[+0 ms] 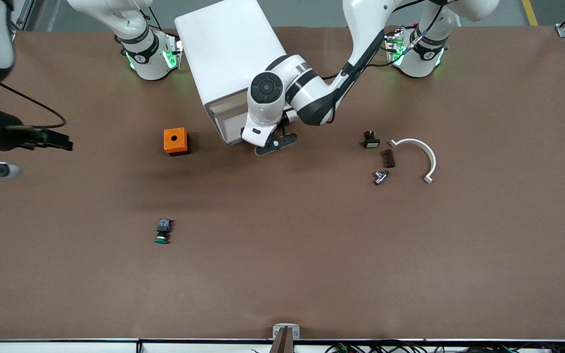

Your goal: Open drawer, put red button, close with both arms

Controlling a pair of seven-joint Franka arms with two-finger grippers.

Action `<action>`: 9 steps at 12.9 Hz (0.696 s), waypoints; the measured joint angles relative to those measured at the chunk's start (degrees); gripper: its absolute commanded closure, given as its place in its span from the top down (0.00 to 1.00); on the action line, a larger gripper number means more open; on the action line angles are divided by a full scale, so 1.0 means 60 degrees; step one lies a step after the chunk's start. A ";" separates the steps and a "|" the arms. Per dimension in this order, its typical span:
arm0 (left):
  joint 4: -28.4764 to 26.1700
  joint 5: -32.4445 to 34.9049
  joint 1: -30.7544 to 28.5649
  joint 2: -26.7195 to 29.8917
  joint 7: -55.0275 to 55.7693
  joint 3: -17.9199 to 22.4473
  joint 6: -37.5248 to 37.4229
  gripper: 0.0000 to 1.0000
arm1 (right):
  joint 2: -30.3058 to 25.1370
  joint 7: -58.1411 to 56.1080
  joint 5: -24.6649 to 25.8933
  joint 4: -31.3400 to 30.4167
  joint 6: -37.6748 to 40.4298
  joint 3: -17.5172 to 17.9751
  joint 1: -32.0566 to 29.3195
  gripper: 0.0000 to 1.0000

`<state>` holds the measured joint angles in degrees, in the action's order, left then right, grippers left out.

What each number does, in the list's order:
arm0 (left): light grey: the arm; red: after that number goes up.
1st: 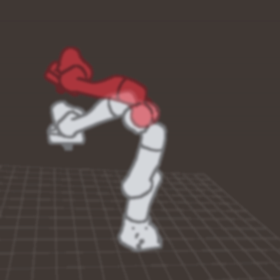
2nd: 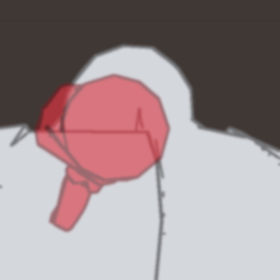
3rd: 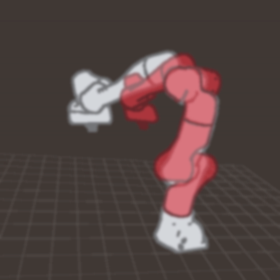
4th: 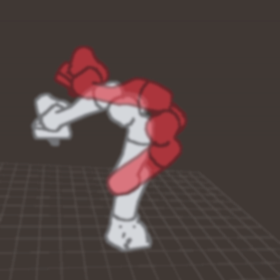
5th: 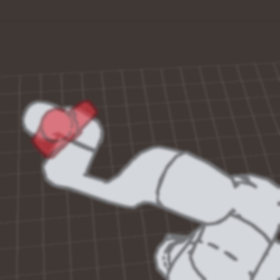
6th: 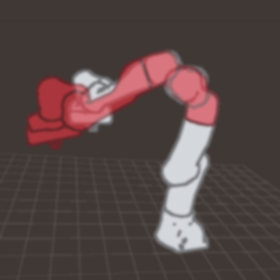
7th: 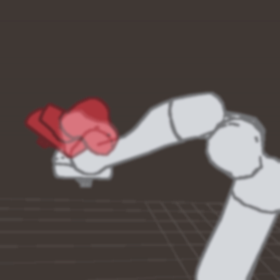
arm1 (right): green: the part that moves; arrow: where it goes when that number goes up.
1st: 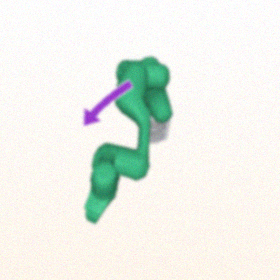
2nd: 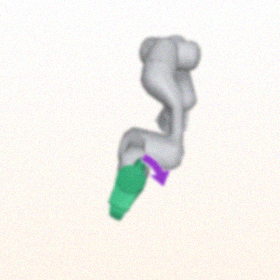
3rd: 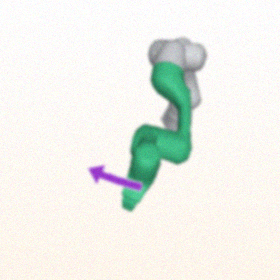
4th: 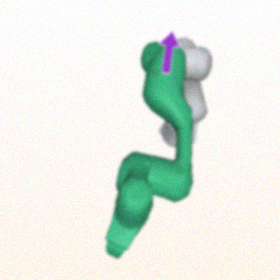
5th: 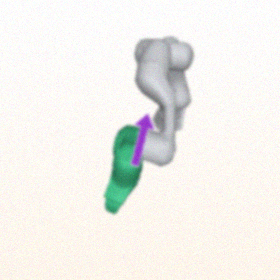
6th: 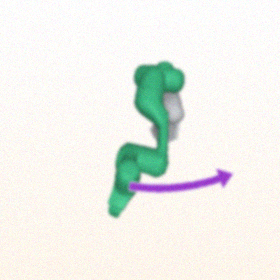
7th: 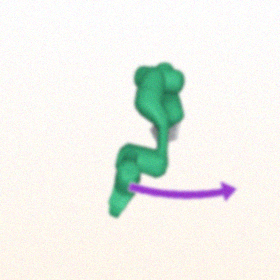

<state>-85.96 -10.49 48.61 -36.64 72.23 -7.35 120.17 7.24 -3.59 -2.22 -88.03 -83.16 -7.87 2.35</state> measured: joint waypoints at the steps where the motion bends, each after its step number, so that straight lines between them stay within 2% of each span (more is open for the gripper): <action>1: -0.0017 -0.0270 0.0001 0.0000 0.0013 -0.0027 0.0000 1.00 | -0.0014 -0.0359 0.0001 0.0195 0.0104 0.0004 -0.0275 1.00; 6: -0.0223 -0.1499 0.0003 -0.0003 0.0318 -0.0188 0.0000 1.00 | -0.0028 -0.0752 0.0004 0.0507 0.0162 0.0109 -0.0604 1.00; 9: -0.0319 -0.2308 0.0001 -0.0066 0.0363 -0.0209 0.0000 1.00 | -0.0024 -0.0101 0.0003 0.0924 0.0160 0.0174 -0.0601 1.00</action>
<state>-87.87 -24.34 48.62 -37.03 74.40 -8.60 120.17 7.09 -4.20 -2.20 -82.48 -82.20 -6.83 -1.26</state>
